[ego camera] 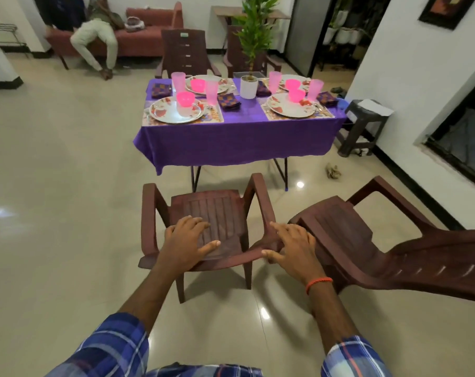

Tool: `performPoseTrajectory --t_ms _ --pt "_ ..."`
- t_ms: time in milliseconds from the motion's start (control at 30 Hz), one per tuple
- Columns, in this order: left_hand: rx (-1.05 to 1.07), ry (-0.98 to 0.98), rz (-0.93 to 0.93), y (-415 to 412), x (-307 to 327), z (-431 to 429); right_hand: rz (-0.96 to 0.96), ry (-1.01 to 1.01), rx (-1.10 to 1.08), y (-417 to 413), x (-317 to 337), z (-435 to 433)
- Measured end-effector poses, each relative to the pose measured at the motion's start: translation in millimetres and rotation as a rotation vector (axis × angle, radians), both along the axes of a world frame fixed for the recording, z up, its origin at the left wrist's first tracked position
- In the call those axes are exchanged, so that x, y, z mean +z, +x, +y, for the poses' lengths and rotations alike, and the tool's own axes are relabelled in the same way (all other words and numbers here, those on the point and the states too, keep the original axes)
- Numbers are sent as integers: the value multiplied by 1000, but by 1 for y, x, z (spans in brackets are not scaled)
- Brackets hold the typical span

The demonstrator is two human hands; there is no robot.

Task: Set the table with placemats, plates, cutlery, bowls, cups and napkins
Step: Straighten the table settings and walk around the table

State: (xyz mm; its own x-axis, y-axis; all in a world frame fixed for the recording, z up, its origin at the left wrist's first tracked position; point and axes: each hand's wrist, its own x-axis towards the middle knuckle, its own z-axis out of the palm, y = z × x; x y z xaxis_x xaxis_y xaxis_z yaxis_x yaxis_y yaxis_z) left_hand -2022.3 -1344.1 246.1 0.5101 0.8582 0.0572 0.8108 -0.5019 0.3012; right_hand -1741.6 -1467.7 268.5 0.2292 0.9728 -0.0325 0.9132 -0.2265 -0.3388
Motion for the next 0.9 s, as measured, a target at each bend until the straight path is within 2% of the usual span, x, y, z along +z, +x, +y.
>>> performPoseTrajectory --t_ms 167,500,900 --pt "-126 15 -34 49 17 -5 3 92 -99 17 21 -27" --pt "-330 -6 -91 145 43 -56 -13 109 -302 74 50 -111" --pt "-490 3 -140 272 68 -178 -59 127 -434 162 62 -252"
